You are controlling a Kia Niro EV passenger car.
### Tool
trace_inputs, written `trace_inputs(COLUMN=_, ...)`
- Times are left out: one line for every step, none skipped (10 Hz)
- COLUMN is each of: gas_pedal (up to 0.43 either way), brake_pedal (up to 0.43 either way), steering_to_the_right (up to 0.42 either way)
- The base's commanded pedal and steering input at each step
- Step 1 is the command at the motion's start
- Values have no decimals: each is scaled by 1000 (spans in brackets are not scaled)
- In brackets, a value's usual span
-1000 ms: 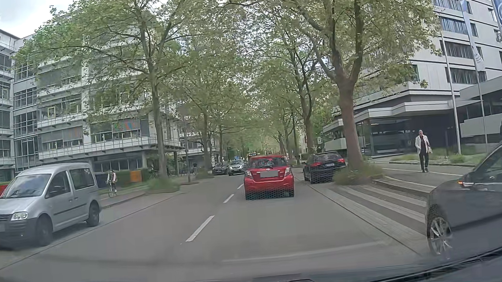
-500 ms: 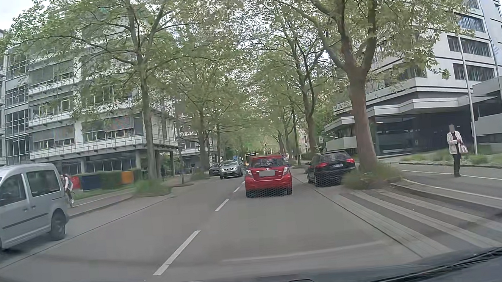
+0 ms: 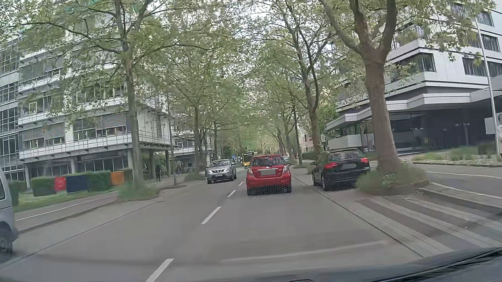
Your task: Follow the waypoints while adhering to traffic rules and regulations
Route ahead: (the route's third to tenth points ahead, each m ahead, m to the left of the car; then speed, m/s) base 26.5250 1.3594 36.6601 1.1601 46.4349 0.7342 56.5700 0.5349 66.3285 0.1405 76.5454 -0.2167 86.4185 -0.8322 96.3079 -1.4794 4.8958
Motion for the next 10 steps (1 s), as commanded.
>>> trace_inputs(gas_pedal=130, brake_pedal=0, steering_to_the_right=1)
trace_inputs(gas_pedal=98, brake_pedal=0, steering_to_the_right=1)
trace_inputs(gas_pedal=47, brake_pedal=0, steering_to_the_right=1)
trace_inputs(gas_pedal=39, brake_pedal=0, steering_to_the_right=1)
trace_inputs(gas_pedal=39, brake_pedal=0, steering_to_the_right=0)
trace_inputs(gas_pedal=39, brake_pedal=0, steering_to_the_right=0)
trace_inputs(gas_pedal=47, brake_pedal=0, steering_to_the_right=0)
trace_inputs(gas_pedal=47, brake_pedal=0, steering_to_the_right=0)
trace_inputs(gas_pedal=47, brake_pedal=0, steering_to_the_right=0)
trace_inputs(gas_pedal=47, brake_pedal=0, steering_to_the_right=0)
